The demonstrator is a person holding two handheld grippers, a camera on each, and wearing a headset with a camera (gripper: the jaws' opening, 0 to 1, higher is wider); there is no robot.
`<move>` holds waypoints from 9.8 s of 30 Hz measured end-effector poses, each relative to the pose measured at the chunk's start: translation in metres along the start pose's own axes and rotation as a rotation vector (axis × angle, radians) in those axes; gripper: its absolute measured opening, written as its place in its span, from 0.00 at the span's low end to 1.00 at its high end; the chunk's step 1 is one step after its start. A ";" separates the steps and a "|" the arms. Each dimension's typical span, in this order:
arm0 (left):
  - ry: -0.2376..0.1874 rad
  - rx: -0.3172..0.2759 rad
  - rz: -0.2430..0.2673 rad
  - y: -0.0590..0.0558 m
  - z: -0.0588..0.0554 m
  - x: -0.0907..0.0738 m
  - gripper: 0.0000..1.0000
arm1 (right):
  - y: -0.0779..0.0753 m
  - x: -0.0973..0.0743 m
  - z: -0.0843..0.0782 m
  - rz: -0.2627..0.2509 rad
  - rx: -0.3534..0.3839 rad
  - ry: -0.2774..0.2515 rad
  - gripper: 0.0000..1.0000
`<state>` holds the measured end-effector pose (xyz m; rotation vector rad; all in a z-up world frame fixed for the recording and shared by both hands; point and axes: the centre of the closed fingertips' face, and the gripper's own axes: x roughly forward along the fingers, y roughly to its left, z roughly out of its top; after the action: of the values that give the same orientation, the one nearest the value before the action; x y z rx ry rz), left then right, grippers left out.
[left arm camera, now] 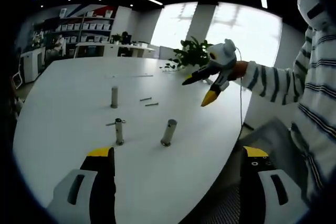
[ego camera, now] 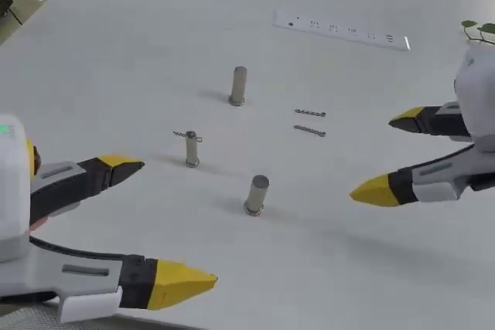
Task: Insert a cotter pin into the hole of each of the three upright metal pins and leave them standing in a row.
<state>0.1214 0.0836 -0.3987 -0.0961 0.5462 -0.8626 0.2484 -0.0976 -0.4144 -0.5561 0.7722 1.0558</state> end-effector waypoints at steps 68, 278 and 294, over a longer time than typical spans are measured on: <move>-0.065 -0.119 0.027 0.005 0.010 -0.014 0.89 | -0.092 0.118 0.011 0.152 -0.277 0.370 0.02; -0.043 0.415 -0.384 -0.074 0.051 0.053 0.00 | 0.162 -0.015 0.057 0.397 -0.185 -0.311 0.00; -0.012 0.483 -0.317 -0.067 0.047 0.060 0.09 | 0.153 -0.015 0.047 0.359 -0.221 -0.272 0.00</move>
<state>0.1292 -0.0113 -0.3639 0.2597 0.3018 -1.2811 0.1177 -0.0108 -0.3800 -0.4558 0.5269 1.5278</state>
